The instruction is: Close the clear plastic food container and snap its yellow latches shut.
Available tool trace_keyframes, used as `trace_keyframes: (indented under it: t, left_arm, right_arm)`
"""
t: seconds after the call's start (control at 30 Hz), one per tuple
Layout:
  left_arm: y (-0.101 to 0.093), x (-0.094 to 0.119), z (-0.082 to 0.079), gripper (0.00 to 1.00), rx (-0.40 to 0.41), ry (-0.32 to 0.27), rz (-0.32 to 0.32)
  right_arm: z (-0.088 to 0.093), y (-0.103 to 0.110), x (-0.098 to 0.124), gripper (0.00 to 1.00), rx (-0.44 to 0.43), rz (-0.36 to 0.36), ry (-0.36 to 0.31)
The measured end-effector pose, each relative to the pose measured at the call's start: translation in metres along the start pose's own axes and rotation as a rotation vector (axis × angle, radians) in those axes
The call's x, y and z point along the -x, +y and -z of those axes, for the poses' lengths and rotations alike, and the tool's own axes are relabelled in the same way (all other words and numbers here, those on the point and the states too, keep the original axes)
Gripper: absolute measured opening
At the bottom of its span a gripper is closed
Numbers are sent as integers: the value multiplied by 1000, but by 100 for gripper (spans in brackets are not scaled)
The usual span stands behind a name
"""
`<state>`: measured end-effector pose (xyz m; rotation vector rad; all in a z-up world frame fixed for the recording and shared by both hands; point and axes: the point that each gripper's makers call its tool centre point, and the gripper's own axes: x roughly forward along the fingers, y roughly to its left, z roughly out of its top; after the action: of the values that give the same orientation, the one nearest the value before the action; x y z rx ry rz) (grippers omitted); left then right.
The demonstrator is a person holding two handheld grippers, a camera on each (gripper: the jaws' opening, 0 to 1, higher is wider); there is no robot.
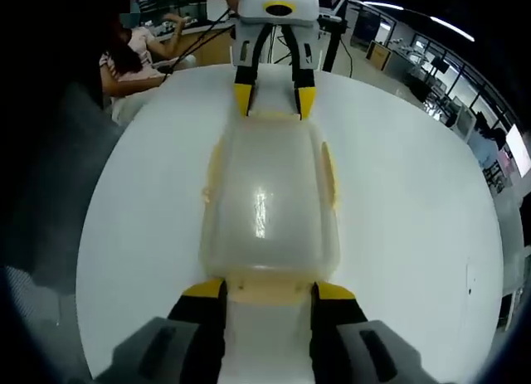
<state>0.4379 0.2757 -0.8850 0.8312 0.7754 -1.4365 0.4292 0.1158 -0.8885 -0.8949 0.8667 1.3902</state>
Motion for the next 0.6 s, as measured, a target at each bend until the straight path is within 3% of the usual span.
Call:
trace_keyframes:
  t: [0.2,0.6]
  left_arm:
    - [3,-2,-1,37,9,19,-2]
    - [3,-2,0,37,22,65,-6]
  right_arm:
    - [0,-4,-3,38,4,-24,64]
    - [3,-3,-2,38,9,-30,88]
